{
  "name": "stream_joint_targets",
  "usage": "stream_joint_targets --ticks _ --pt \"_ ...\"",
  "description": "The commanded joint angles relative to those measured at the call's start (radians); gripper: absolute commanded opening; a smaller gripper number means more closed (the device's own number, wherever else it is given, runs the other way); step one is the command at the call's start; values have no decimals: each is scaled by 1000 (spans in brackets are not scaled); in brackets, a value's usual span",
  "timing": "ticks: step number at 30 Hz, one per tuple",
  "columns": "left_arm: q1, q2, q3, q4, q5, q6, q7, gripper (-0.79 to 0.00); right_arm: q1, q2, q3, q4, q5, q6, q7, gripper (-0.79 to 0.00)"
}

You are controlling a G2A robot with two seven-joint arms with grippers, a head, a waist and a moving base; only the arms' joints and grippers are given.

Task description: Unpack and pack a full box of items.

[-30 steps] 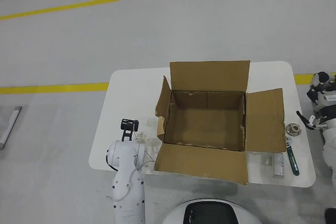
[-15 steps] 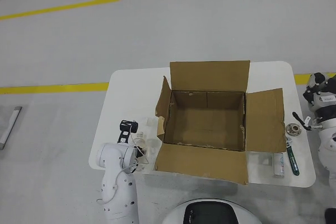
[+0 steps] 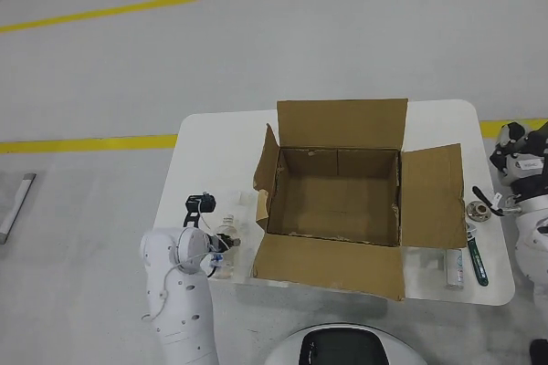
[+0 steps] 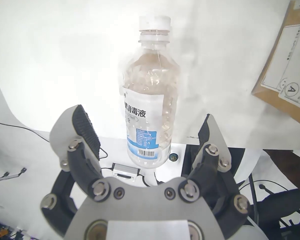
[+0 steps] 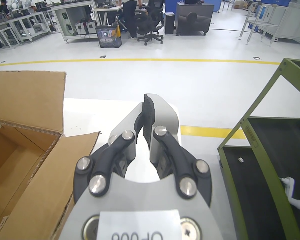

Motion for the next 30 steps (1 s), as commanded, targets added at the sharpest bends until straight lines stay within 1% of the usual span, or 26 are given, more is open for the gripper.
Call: stream_joint_targets --ticks 1,5,30 --pt "2 5 0 -3 -5 -7 2 0 2 0 -1 0 -1 -1 3 -785" --pt "8 14 11 1 12 -10 27 0 6 -1 -6 -1 -5 -1 8 -785" --pt "10 60 32 102 -45 30 40 0 7 -7 -5 -15 -16 12 6 -785"
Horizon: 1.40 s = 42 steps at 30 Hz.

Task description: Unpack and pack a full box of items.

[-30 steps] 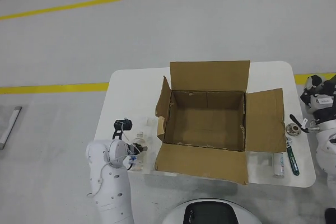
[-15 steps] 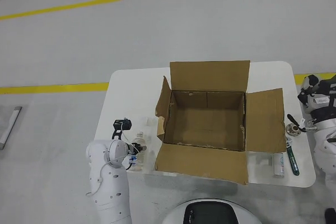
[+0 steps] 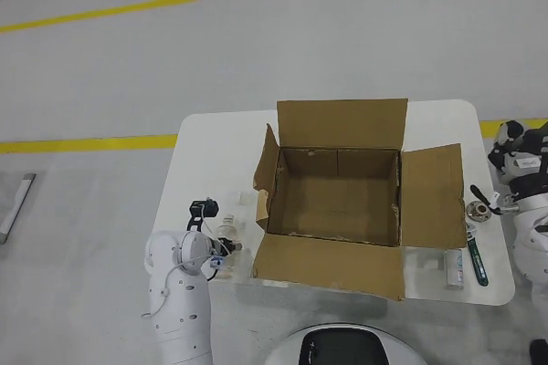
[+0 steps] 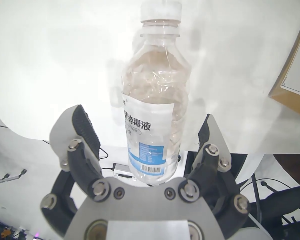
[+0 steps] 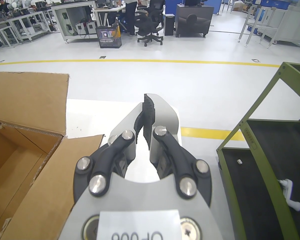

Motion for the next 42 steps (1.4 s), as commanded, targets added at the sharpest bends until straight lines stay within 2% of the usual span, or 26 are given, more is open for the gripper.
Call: stream_joint_targets --ticks 1,2,3,4,6,10,12,14,15,22,29,31,32,37,42 --pt "-2 4 -2 8 -1 4 3 0 0 0 2 -2 2 2 -2 -785" --pt "-2 6 -1 11 -2 5 6 -12 0 -1 3 -3 2 4 -4 -785" --pt "-2 8 -1 16 -3 6 6 -169 0 -1 4 -4 2 4 -4 -785" --pt "-2 10 1 18 -2 7 8 -292 0 -1 5 -5 2 3 -3 -785" --pt "0 14 5 24 -4 8 9 -422 0 -1 8 -4 3 3 -5 -785" --pt "2 20 16 32 -10 13 12 -471 2 -2 10 -3 6 3 -6 -785" --pt "3 23 23 34 -11 16 14 -539 2 -2 11 -4 6 2 -5 -785" --pt "5 26 30 35 -14 19 14 -727 3 -3 11 -4 4 2 -6 -785" --pt "7 27 34 35 -15 21 15 -785 3 -3 12 -4 4 2 -6 -785" --pt "20 37 47 -19 -16 47 22 -785 4 -4 14 -5 9 -3 -3 -785" --pt "43 45 88 -229 6 62 -4 -785 15 -6 14 -5 51 -7 5 -785" --pt "44 48 102 -288 82 107 6 -785 21 -7 17 -2 69 -9 10 -785" --pt "37 45 104 -314 36 142 -6 -785 24 -7 18 0 81 -11 12 -785" --pt "-13 46 113 -452 -55 160 -67 -785 35 -8 22 -6 132 -56 -11 -785" --pt "-100 47 146 -514 -175 181 -116 -785 22 -9 7 -26 138 -86 -29 -785"
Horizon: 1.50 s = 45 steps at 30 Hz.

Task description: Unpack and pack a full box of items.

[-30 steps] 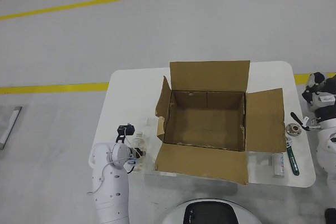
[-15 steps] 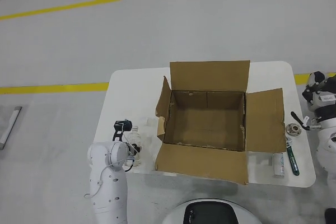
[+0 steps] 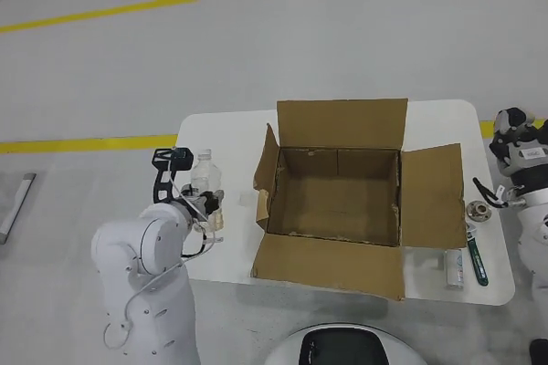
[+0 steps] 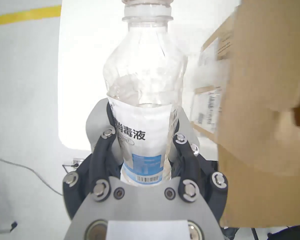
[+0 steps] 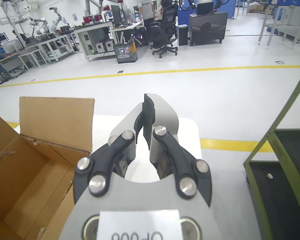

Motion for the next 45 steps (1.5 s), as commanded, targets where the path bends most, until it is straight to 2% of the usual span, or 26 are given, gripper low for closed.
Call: stream_joint_targets --ticks 1,4,7,12,27,30,33,37,41,45 --pt "-34 0 18 -5 -41 14 0 -785 -5 -1 -6 -6 -1 -2 0 -785" --pt "-82 3 39 -11 -123 34 0 -785 -11 -1 -13 -13 2 -4 0 -785" --pt "-131 10 46 3 -230 101 0 -785 -17 -2 -19 -19 5 -11 -3 -785" --pt "-213 42 48 16 -402 155 0 -785 -33 -3 -28 -19 6 -20 -7 -785" --pt "-216 45 50 17 -409 155 0 -785 -35 -5 -53 -22 0 -37 2 -785" --pt "-187 47 62 10 -446 129 54 -785 -32 -5 -59 -21 -5 -42 7 -785" --pt "-188 48 96 10 -499 130 80 -785 -28 -5 -64 -20 -8 -46 6 -785" --pt "-217 46 156 65 -594 156 94 -785 -27 -5 -62 -22 -10 -42 6 -785" --pt "-242 44 218 167 -659 208 86 -785 -35 -5 -43 -20 -8 -25 4 -785" --pt "-252 47 266 263 -650 206 86 -785 -46 -5 -20 -16 -3 -10 5 -785"
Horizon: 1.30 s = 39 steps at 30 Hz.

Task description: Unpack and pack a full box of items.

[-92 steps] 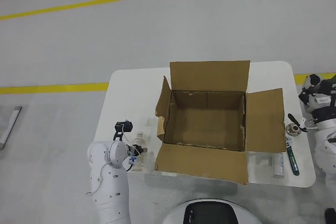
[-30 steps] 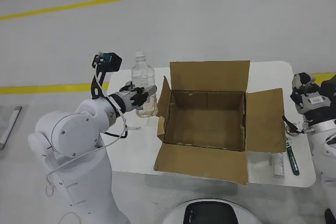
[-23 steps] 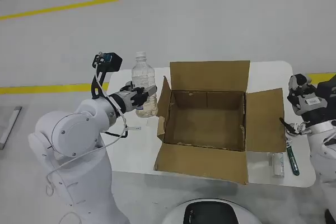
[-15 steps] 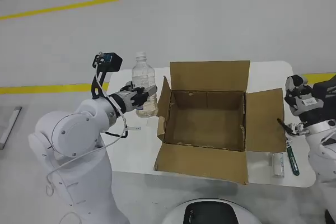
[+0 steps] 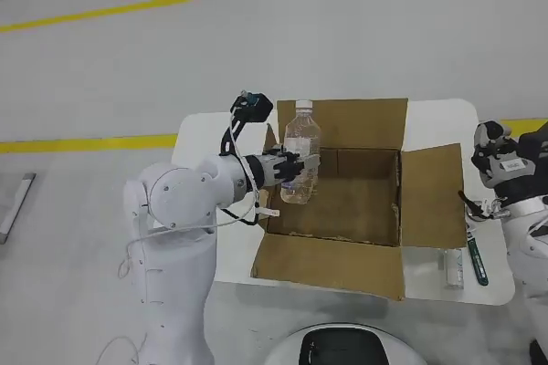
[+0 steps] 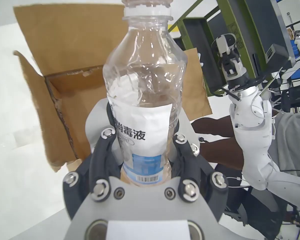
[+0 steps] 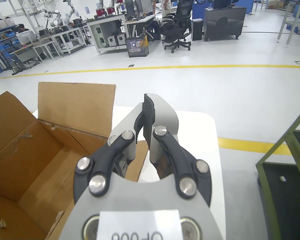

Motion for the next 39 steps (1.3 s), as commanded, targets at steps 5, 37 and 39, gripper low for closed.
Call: stream_joint_targets --ticks 5,37,39 --pt "-4 13 10 110 44 -6 9 -785 -17 0 21 -3 1 11 6 -785" --pt "-12 84 -83 151 190 36 61 -785 -8 1 -116 39 -21 -156 77 -785" --pt "-10 87 -81 159 195 36 67 -785 -6 2 -118 40 -22 -154 79 -785"
